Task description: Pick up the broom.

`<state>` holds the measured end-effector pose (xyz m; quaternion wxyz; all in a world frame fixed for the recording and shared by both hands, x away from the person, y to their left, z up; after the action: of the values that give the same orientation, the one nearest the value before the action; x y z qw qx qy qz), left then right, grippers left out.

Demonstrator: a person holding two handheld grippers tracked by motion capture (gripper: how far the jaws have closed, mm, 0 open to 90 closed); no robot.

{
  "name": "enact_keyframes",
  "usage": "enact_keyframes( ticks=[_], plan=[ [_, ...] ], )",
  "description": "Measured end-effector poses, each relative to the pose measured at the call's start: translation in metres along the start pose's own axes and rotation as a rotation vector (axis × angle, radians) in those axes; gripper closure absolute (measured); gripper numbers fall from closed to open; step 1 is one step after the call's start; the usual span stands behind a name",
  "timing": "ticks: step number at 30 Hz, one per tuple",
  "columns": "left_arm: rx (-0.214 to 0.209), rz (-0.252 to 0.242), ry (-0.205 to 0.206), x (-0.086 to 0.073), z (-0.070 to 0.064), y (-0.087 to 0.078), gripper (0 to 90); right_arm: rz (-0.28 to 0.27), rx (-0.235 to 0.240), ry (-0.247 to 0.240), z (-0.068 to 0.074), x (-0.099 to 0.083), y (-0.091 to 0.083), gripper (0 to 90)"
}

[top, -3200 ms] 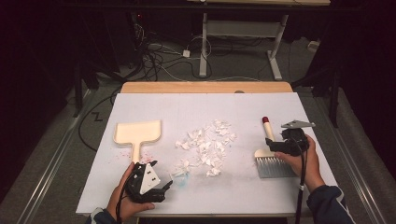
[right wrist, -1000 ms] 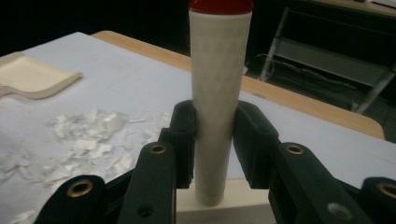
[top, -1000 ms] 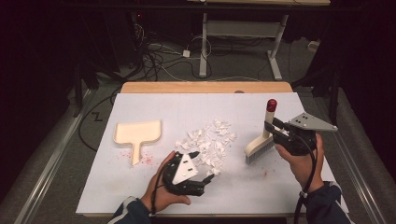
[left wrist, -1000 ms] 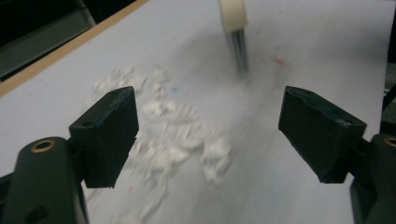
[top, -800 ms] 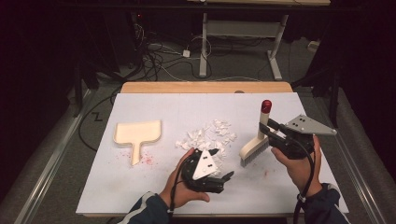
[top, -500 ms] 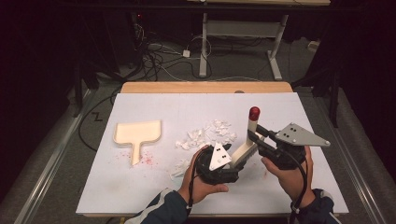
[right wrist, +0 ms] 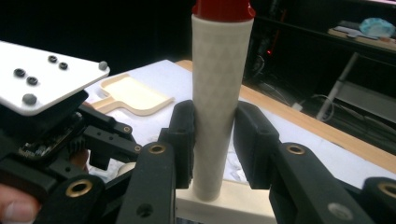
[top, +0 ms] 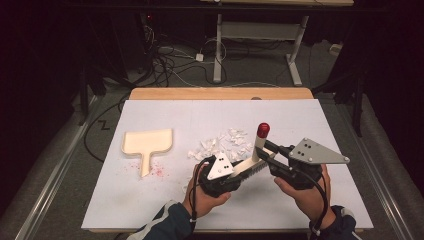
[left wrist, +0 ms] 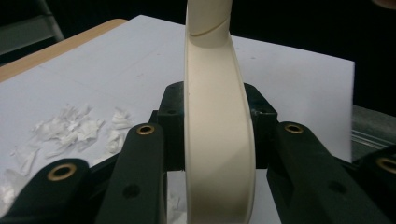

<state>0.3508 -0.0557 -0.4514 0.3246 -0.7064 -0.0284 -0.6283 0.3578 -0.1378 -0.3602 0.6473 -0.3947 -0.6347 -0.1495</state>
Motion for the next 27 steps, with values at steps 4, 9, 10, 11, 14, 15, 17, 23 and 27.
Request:
enact_keyframes(
  ticks=[4,9,10,11,14,15,17,23,27],
  plan=[
    [-0.019,0.018,0.019,-0.001,0.003,-0.009,65.0,-0.020,0.038,-0.018,0.004,0.003,-0.002,68.7],
    [-0.066,0.044,0.046,-0.006,0.004,-0.021,65.0,-0.010,0.107,-0.058,0.005,-0.001,-0.008,56.2],
    [-0.078,0.052,0.062,-0.007,0.003,-0.024,65.0,-0.003,0.117,-0.071,0.005,-0.003,-0.010,53.0],
    [-0.092,0.061,0.080,-0.009,0.001,-0.027,65.0,0.003,0.138,-0.090,0.005,-0.005,-0.012,51.9],
    [-0.126,0.095,0.132,-0.016,-0.003,-0.035,65.0,0.070,0.216,-0.146,0.006,-0.019,-0.014,46.7],
    [-0.138,0.107,0.142,-0.018,-0.004,-0.038,65.0,0.091,0.238,-0.167,0.006,-0.025,-0.013,45.5],
    [-0.162,0.119,0.156,-0.023,-0.006,-0.042,64.9,0.140,0.282,-0.177,0.008,-0.039,-0.010,42.6],
    [-0.251,0.099,0.197,-0.026,-0.016,-0.053,64.9,0.269,0.417,-0.215,0.023,-0.073,0.004,38.3],
    [-0.315,0.093,0.213,-0.025,-0.026,-0.054,64.9,0.304,0.506,-0.249,0.037,-0.085,0.010,37.8]
  ],
)
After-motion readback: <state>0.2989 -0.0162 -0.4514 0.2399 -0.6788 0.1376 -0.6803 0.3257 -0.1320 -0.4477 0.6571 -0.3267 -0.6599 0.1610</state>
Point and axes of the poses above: each handheld gripper's, and its own axes: y roughly forward along the jaws, x roughly out of its top, z roughly to its left, the point moved 10 cm from there along y, roughly forward along the jaws, and after that the axes turned 1 degree about x, right-handed, at the moved point
